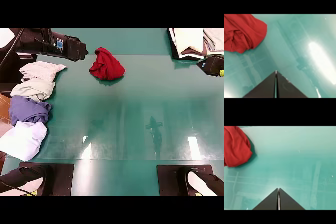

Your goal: Fold the shirts.

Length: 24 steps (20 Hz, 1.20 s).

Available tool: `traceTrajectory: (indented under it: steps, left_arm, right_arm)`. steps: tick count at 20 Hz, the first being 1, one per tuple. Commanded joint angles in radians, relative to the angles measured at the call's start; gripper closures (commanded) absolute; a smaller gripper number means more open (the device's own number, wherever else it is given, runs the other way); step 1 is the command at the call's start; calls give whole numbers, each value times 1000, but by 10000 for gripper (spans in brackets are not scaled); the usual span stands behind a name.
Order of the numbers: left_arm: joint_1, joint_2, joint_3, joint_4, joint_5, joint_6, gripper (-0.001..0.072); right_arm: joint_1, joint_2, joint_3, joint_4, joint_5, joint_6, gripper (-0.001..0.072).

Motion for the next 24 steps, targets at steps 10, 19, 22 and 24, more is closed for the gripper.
traceTrajectory:
  steps: [10,19,22,24]
  left_arm:
    - [0,0,0,0,0,0,678]
    - [0,-2,-5,-24,191,1,677]
    - [0,-30,-58,-21,340,-1,162]
    - [1,-116,-72,-22,373,-1,160]
  right_arm:
    - [0,1,0,0,0,0,696]
    - [0,1,0,9,2,0,696]
    - [0,1,0,8,2,0,696]
    - [0,1,0,8,4,0,697]
